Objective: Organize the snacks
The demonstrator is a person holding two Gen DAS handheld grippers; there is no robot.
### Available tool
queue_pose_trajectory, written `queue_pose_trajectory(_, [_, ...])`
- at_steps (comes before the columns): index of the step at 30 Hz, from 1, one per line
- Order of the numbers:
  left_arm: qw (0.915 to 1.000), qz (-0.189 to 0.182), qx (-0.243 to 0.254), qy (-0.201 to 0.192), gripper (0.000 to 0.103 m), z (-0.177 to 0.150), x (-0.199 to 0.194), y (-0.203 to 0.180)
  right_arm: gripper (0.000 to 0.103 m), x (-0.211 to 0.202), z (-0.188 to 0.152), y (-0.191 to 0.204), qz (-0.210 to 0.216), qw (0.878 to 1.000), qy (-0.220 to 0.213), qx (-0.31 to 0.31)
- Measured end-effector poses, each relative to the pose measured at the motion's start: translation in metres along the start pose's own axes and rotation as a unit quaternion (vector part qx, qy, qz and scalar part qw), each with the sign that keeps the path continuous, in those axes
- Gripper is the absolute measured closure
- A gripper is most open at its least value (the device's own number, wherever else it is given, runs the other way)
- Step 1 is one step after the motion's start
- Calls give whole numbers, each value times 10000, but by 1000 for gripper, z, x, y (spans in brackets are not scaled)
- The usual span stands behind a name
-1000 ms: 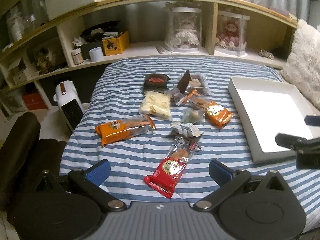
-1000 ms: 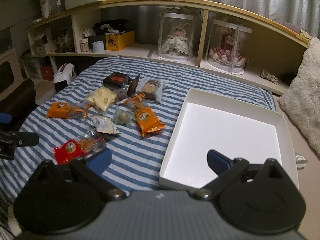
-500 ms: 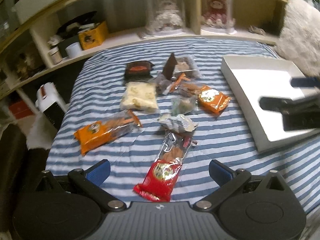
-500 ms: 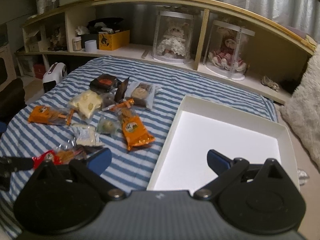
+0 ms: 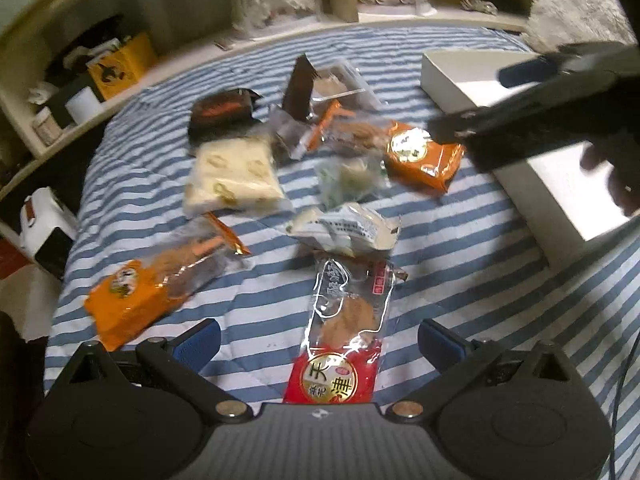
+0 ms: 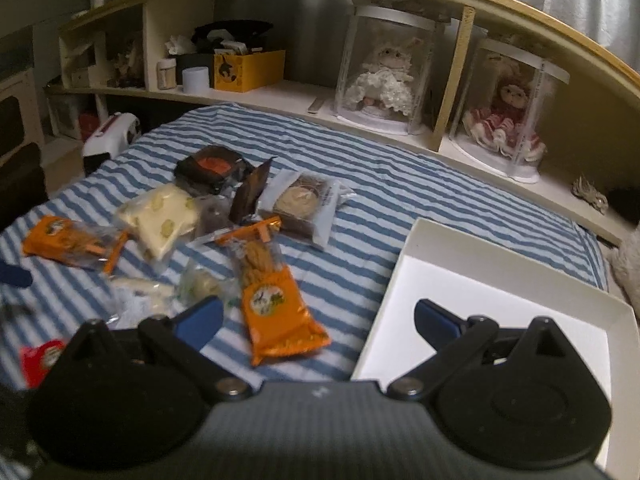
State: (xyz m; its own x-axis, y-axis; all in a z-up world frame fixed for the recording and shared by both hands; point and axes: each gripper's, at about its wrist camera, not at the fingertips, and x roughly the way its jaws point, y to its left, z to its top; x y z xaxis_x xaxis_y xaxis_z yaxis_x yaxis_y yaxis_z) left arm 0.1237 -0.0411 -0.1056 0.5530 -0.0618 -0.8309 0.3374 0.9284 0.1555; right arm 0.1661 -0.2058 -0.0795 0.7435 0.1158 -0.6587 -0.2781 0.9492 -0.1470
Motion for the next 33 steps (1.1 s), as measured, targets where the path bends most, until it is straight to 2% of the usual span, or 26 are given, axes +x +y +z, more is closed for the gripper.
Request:
queue_pose_trajectory(5, [9985, -407, 337, 126, 0, -7, 15, -3, 1, 30, 2, 6, -52, 9997, 43, -224])
queue_pose_trajectory(9, [9936, -885, 661, 229, 0, -13, 26, -6, 1, 47, 0, 15, -30, 9978, -15, -667])
queue_pose_trajectory(13, [9905, -949, 964, 235, 0, -19, 30, -10, 1, 57, -1, 22, 60, 9949, 19, -1004])
queue_pose_trajectory(16, [9909, -996, 864, 276, 0, -20, 32, -8, 1, 62, -4, 27, 52, 9926, 90, -1214])
queue_pose_trajectory(18, [9904, -1045, 842, 344, 0, -18, 32, -6, 6, 66, -6, 30, 90, 9906, 140, -1354])
queue_pose_trajectory(20, [9888, -1190, 784, 438, 0, -15, 31, -2, 23, 66, -10, 33, 125, 9897, 183, -1416])
queue_pose_trajectory(24, [9876, -1492, 225, 433, 1, -8, 23, 16, 46, 63, -13, 33, 297, 9888, 348, -1420])
queue_pose_trajectory(25, [9876, -1517, 99, 387, 2, -7, 21, 19, 48, 62, -13, 31, 381, 9900, 420, -1288])
queue_pose_trajectory(29, [9873, -1559, -242, 180, 19, -2, 16, 26, 51, 50, -13, 26, 449, 9929, 481, -995])
queue_pose_trajectory(33, [9870, -1582, -264, 145, 30, 3, 14, 26, 51, 35, -13, 20, 588, 9949, 647, -506])
